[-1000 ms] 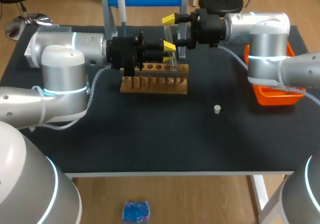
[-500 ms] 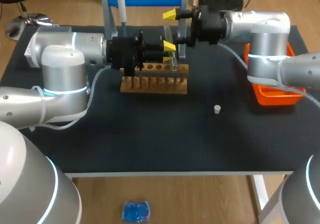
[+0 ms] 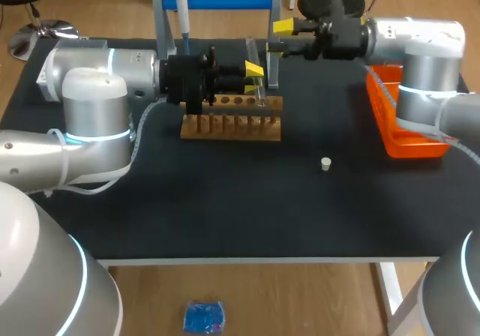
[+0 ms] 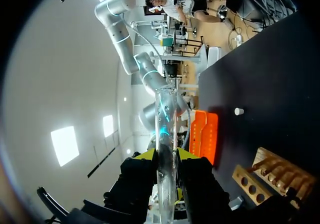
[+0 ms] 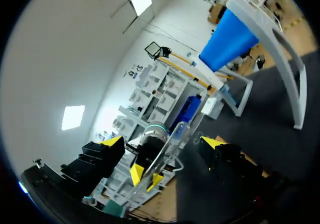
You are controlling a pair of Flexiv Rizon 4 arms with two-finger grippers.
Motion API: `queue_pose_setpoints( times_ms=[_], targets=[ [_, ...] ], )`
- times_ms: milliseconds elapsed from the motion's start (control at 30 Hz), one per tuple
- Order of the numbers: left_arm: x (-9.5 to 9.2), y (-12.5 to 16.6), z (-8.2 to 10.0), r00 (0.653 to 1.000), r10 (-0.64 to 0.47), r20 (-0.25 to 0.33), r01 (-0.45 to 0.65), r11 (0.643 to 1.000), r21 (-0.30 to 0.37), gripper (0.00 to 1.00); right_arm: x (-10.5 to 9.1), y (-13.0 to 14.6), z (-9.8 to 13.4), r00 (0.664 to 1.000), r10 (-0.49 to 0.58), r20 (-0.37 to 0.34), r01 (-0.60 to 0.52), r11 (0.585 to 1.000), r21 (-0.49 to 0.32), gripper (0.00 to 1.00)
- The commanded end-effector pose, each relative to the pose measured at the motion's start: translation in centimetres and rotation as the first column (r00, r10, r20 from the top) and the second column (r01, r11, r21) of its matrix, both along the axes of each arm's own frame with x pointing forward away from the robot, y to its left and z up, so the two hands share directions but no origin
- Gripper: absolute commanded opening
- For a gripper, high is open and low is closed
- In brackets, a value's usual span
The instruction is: Invert the test tube, pick up the pipette, mount the tip to pipette, aspirate from beaker and dispense into the tube, eject the tip, return the pipette, and cap with the stopper.
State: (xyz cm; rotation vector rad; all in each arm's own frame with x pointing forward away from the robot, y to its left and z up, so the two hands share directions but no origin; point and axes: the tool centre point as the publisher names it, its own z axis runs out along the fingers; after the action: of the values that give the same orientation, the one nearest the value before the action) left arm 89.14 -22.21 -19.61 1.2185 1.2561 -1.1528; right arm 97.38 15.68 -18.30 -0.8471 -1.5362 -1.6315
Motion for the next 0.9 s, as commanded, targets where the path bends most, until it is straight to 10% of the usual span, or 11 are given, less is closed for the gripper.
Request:
queue_pose_setpoints(
  times_ms=[33,233,300,367,900],
  targets=[
    [0.1,0.0,0.0,1.000,-0.005,0.001,0.005,1.000,0.001,0.00,-0.1,-1.3,0.1,0.903,-0.070,0.425,0.109,0.992,-0.067,1.00],
    [0.1,0.0,0.0,1.000,-0.005,0.001,0.005,1.000,0.001,0.00,0.2,-1.9,-0.8,0.772,-0.049,0.634,0.113,0.992,-0.062,1.00],
    [0.1,0.0,0.0,1.000,-0.005,0.001,0.005,1.000,0.001,0.00,0.1,-1.9,-1.2,0.668,-0.052,0.742,0.117,0.992,-0.036,1.00],
    [0.1,0.0,0.0,1.000,-0.005,0.001,0.005,1.000,0.001,0.00,0.3,-2.3,-1.8,0.326,-0.161,0.932,0.236,0.968,0.085,1.00],
    [0.1,0.0,0.0,1.000,-0.005,0.001,0.005,1.000,0.001,0.00,0.3,-2.3,-1.8,0.326,-0.161,0.932,0.236,0.968,0.085,1.00]
  ],
)
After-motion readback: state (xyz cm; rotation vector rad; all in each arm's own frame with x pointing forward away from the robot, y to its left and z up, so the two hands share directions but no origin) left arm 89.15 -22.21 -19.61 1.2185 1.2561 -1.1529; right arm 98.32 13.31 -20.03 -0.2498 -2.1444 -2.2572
